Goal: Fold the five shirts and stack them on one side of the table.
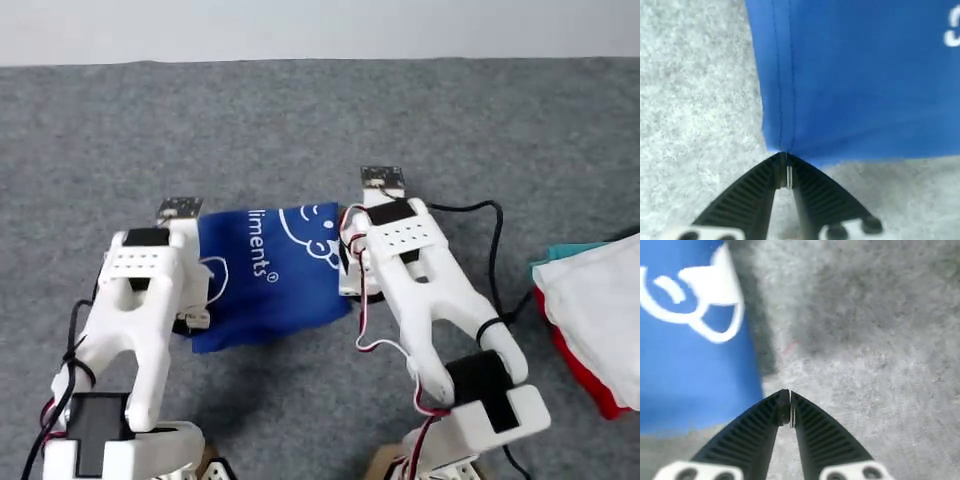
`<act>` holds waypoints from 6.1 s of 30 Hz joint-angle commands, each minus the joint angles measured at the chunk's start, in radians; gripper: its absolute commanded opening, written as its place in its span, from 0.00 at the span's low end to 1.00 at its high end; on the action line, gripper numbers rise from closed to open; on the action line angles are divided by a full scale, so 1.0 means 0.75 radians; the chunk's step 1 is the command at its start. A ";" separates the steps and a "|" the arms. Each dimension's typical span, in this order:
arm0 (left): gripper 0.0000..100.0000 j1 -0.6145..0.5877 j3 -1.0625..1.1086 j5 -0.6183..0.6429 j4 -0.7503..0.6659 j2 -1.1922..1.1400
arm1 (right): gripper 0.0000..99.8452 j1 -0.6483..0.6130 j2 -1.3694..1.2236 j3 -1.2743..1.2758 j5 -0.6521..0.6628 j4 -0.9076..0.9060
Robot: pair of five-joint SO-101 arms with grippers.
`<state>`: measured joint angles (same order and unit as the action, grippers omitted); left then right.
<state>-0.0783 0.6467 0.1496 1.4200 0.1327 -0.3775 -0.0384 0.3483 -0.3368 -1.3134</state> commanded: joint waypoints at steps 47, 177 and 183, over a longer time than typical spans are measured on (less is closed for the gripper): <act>0.03 0.010 -0.300 -0.200 0.434 0.014 | 0.01 -0.161 -0.026 -0.374 0.088 0.071; 0.03 -1.193 -0.828 -0.522 0.387 0.014 | 0.01 -0.944 -1.102 -1.905 0.835 -0.639; 0.03 -1.189 -0.828 -0.522 0.387 0.014 | 0.04 -0.934 -1.214 -1.876 0.835 -0.588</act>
<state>-0.9728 0.0269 -0.2447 1.7254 0.1312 -1.0756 -0.9482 -1.0510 0.2831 -1.7507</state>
